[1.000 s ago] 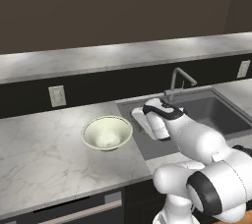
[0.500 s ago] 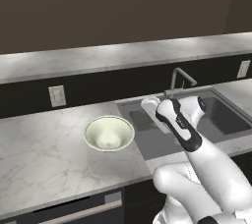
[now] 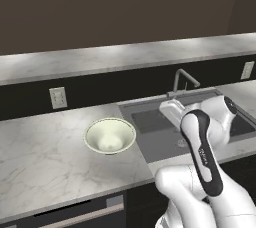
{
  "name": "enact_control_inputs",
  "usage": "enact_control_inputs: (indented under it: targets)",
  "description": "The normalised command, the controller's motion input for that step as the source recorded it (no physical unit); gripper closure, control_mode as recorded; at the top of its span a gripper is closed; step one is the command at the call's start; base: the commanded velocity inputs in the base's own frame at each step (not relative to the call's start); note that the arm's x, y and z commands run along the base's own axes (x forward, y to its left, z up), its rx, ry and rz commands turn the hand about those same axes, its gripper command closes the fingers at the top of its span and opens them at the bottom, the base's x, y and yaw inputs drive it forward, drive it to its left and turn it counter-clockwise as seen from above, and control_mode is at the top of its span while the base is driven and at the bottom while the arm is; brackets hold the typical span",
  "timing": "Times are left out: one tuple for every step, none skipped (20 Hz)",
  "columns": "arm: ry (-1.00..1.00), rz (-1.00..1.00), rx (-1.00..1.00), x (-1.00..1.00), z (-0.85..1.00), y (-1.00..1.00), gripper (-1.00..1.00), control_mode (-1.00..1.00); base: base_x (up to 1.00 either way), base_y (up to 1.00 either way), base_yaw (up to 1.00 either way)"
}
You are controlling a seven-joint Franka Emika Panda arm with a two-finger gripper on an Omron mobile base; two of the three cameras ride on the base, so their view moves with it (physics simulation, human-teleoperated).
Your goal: Pick the cup and bowl from the counter and place them on the counter next to the sink.
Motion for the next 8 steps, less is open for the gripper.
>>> enact_control_inputs:
  targets:
    - [0.0, 0.0, -0.15, -0.56, 0.29, -0.49, -1.0, -1.0, 0.0, 0.0, 0.0]
    - [0.0, 0.0, -0.15, -0.57, 0.31, -0.48, -1.0, -1.0, 0.0, 0.0, 0.0]
    - [0.0, 0.0, -0.16, -0.57, 0.37, -0.46, -1.0, -1.0, 0.0, 0.0, 0.0]
    - [0.0, 0.0, -0.17, -0.57, 0.41, -0.43, -1.0, -1.0, 0.0, 0.0, 0.0]
    - [0.0, 0.0, -0.17, -0.59, 0.44, -0.41, -1.0, -1.0, 0.0, 0.0, 0.0]
    - [0.0, 0.0, -0.19, -0.51, 0.5, -0.36, -1.0, -1.0, 0.0, 0.0, 0.0]
    - [0.0, 0.0, -0.19, -0.45, 0.54, -0.36, -1.0, -1.0, 0.0, 0.0, 0.0]
    - [0.0, 0.0, -0.17, -0.46, 0.54, -0.38, -1.0, -1.0, 0.0, 0.0, 0.0]
